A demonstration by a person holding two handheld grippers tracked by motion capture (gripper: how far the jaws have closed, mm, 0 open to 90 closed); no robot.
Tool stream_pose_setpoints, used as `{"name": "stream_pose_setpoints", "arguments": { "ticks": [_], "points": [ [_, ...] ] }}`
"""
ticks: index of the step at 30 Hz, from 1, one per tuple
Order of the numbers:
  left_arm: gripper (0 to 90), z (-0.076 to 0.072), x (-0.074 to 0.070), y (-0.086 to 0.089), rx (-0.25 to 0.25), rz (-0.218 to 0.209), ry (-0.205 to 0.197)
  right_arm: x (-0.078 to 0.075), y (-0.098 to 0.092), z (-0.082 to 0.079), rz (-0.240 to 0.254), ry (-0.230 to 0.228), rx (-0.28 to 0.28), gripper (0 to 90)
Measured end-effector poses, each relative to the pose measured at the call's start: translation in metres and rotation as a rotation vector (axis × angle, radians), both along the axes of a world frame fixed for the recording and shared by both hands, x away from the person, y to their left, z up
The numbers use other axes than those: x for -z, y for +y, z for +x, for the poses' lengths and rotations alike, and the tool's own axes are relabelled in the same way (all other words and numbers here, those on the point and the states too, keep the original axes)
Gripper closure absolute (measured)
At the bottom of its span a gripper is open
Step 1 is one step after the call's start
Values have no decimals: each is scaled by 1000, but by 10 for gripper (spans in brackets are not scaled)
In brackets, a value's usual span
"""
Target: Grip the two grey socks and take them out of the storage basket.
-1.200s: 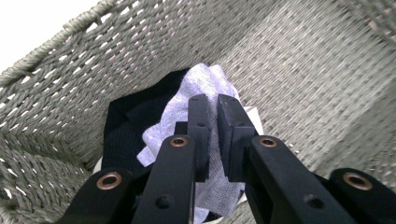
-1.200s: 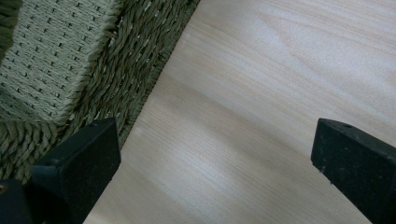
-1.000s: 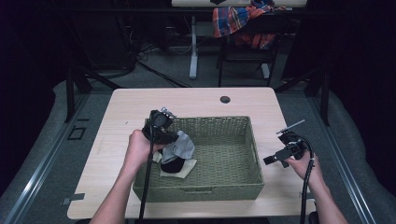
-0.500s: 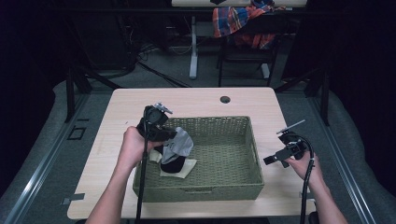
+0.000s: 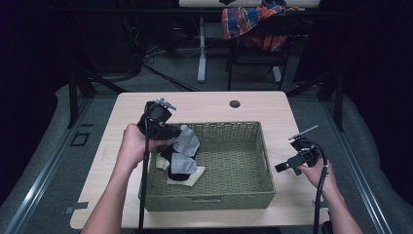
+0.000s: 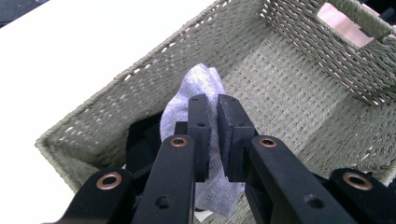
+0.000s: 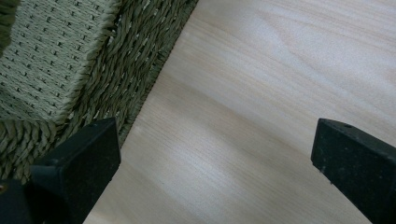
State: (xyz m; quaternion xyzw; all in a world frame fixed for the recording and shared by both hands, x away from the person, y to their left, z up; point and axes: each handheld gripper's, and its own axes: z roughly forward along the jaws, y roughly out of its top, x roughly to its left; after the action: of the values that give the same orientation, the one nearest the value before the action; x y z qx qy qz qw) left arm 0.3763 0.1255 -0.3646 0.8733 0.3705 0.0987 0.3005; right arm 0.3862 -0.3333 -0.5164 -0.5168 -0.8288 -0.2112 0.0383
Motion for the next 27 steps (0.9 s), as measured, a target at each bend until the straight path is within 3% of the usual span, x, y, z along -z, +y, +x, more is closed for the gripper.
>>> {"name": "stream_pose_setpoints", "arguments": {
  "ticks": [14, 27],
  "points": [
    [844, 10, -17, 29, -88, 21, -11, 3, 2, -1, -5, -15, 18, 12],
    [844, 11, -34, 63, -176, 15, -33, 2, 2, -2, -8, -15, 28, 13]
  ]
}}
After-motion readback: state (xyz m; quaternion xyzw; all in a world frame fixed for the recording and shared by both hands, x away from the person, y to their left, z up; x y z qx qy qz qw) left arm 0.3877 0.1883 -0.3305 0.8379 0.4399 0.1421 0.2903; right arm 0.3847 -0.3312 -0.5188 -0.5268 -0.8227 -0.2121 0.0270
